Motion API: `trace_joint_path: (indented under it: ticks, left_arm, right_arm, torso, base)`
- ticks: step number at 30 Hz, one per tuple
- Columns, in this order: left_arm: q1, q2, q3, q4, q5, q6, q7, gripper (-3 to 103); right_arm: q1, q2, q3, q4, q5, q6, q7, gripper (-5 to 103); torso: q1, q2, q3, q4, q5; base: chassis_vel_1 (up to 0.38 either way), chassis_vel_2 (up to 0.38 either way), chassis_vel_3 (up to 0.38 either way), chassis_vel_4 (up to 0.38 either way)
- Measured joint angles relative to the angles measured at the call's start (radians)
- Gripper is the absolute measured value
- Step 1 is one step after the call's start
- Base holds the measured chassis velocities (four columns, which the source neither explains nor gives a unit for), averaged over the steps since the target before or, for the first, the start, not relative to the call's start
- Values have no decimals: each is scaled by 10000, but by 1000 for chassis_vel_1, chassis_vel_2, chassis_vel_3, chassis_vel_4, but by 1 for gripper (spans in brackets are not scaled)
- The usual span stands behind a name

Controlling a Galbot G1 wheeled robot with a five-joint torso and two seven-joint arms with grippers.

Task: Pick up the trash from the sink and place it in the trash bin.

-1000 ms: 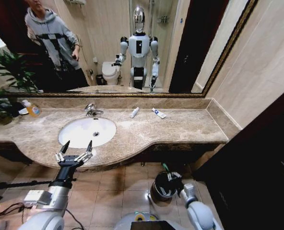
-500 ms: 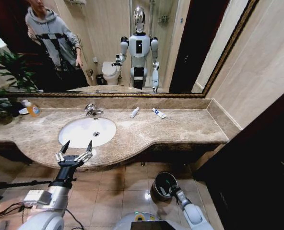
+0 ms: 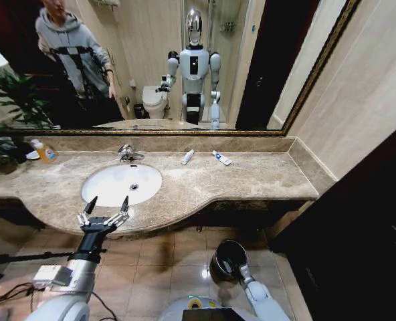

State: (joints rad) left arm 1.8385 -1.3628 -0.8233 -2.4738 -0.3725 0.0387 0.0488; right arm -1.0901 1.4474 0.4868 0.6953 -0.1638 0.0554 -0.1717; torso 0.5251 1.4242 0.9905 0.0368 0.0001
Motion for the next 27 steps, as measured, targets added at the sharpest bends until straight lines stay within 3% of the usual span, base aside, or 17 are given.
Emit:
trace_joint_path:
  ticks: [6, 15, 18, 20, 26, 27]
  left_arm:
    - [0, -1, 0, 0, 0, 0, 0, 100]
    - [0, 0, 0, 0, 0, 0, 0, 100]
    - [0, 0, 0, 0, 0, 0, 0, 100]
    - [0, 0, 0, 0, 0, 0, 0, 100]
    - [0, 0, 0, 0, 0, 0, 0, 100]
    - [0, 0, 0, 0, 0, 0, 0, 100]
  right_arm:
    - [956, 12, 15, -1937, -53, 372, 60, 5]
    - [1362, 93, 39, -2507, -7, 417, 124, 3]
    - [1391, 58, 34, -2457, 9, 365, 327, 15]
    - [1378, 41, 32, -2399, 22, 301, 350, 15]
    - [1185, -70, 23, -2126, 25, 143, 350, 42]
    - [1185, -70, 23, -2126, 25, 143, 350, 42]
  torso:
    - [0, 0, 0, 0, -2]
    - [0, 0, 0, 0, 0]
    - [-1, 0, 0, 0, -1]
    - [0, 0, -1, 0, -2]
    - [-1, 0, -1, -1, -2]
    - [-1, 0, -1, -1, -2]
  base:
    - [0, 0, 0, 0]
    - [0, 0, 0, 0]
    - [0, 0, 0, 0]
    - [0, 0, 0, 0]
    - [0, 0, 0, 0]
    - [0, 0, 0, 0]
